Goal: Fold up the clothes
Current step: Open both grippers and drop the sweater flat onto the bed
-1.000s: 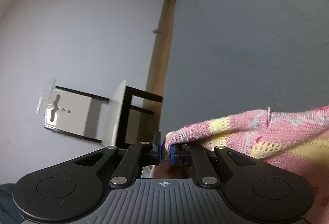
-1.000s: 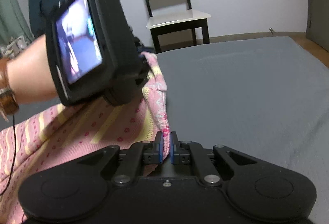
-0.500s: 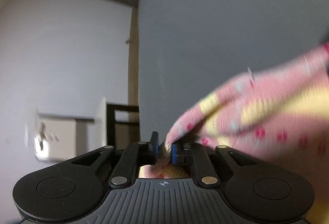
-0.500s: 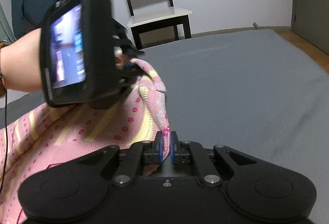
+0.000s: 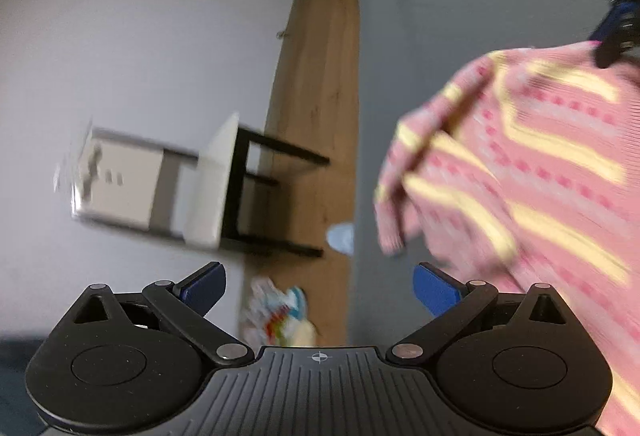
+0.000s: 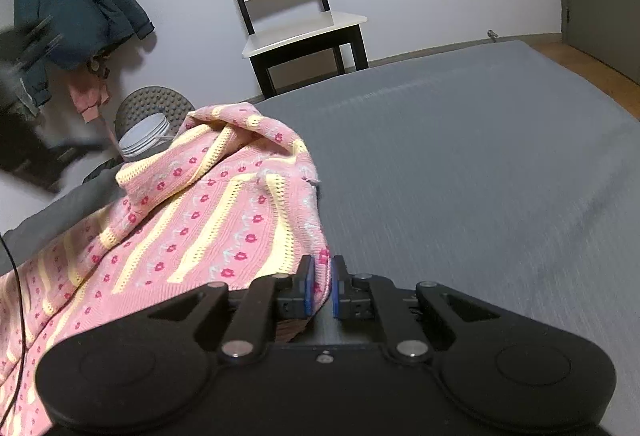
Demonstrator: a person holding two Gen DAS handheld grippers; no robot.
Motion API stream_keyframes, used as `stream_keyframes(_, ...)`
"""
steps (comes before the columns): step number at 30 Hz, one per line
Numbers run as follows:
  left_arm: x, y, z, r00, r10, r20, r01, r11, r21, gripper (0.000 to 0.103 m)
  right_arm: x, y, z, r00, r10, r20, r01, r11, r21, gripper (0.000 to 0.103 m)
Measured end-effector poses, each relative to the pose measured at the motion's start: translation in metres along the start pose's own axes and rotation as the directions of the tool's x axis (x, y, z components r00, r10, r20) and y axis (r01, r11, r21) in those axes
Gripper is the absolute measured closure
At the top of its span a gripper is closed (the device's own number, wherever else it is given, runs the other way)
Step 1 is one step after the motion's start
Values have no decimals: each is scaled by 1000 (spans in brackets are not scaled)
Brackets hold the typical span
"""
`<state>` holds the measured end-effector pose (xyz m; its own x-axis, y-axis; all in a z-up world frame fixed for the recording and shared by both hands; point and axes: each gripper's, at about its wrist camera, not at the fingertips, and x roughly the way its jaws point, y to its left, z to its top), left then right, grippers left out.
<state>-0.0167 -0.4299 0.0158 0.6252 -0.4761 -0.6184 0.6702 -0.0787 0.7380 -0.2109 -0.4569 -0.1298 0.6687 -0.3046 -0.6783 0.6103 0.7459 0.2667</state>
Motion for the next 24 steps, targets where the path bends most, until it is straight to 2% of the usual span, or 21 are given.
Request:
stream_keyframes(2,-24,7,-25,998,-59,16,60,990,-129,3,1,-3,1,1000,10,-4,-10,1000,17,93)
stream_keyframes(4,-42,19,-52,992,-120,38,126,947,-296,3,0,-6,1,1000,20,-8,-20,999,38,92)
stream_keyframes(5,-47,24,-64,987,-156,50,163,910,-380,3,1,-7,2,1000,24,-9,-23,998,50,92)
stream_keyframes(6,-63,21,-77,978,-195,68,204,861,-465,3,1,-7,2,1000,24,-10,-24,998,58,92)
stream_keyframes(8,-106,6,-101,957,-253,141,287,767,-573,3,-1,-5,3,1000,16,-14,-15,998,54,91)
stream_keyframes(9,-129,-8,-109,947,-271,174,321,742,-588,3,-2,-2,4,1000,9,-16,-8,999,42,91)
stream_keyframes(10,-150,-24,-115,938,-286,198,347,731,-588,3,-4,0,4,1000,0,-12,0,1000,30,91)
stream_keyframes(11,-171,-43,-119,933,-297,204,360,736,-573,3,-8,2,5,1000,-10,-2,10,1000,18,90)
stream_keyframes(16,-251,-153,-126,926,-338,169,378,838,-394,3,-25,4,10,998,-32,47,32,999,6,88)
stream_keyframes(18,-259,-183,-125,929,-344,134,369,851,-373,3,-34,4,13,997,-31,73,30,1000,4,88)
stream_keyframes(20,-255,-201,-125,946,-310,89,321,876,-360,20,-43,4,15,995,-28,97,28,1000,3,87)
stream_keyframes(21,-249,-205,-125,954,-292,61,294,884,-364,42,-46,4,15,994,-25,104,24,1000,5,86)
stream_keyframes(22,-241,-206,-126,957,-287,40,279,878,-390,52,-48,3,16,994,-21,109,20,1000,10,84)
stream_keyframes(24,-224,-198,-131,950,-311,37,292,836,-465,57,-47,1,16,994,-16,107,14,1000,17,83)
